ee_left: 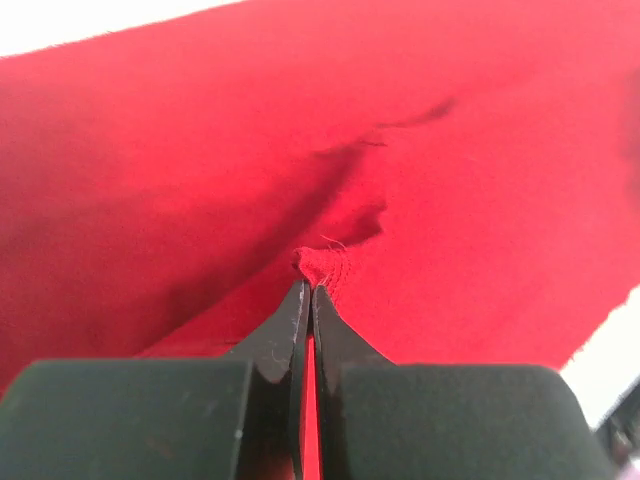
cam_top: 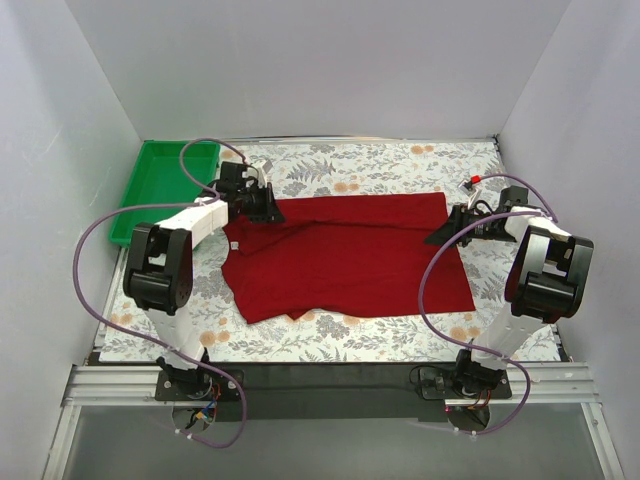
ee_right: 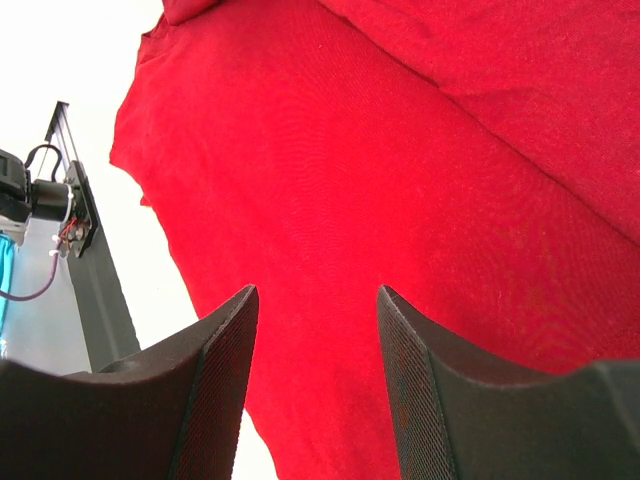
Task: Fold and stack the t-shirts
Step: Fold the tshirt
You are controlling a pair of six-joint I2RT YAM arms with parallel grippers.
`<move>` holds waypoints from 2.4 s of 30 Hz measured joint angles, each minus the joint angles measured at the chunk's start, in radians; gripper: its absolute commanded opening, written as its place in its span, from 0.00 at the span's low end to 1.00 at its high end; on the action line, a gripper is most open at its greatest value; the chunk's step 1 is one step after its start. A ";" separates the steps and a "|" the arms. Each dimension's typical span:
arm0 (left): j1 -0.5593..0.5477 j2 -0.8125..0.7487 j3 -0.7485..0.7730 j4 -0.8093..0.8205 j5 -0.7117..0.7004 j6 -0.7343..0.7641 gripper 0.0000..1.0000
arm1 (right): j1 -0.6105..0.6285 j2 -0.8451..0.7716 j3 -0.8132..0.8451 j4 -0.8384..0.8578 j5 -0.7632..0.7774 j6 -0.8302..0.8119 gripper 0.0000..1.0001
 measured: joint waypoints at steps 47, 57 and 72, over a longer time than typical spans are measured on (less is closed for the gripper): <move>-0.046 -0.593 -0.509 0.097 -0.208 0.298 0.72 | 0.348 -0.023 0.137 -0.021 0.181 -0.026 0.51; -0.132 -0.449 -0.500 0.185 -0.134 0.674 0.68 | 0.312 -0.060 0.082 -0.024 0.143 -0.029 0.51; -0.156 -0.267 -0.393 0.216 -0.280 0.832 0.61 | 0.292 -0.060 0.060 -0.031 0.090 -0.030 0.51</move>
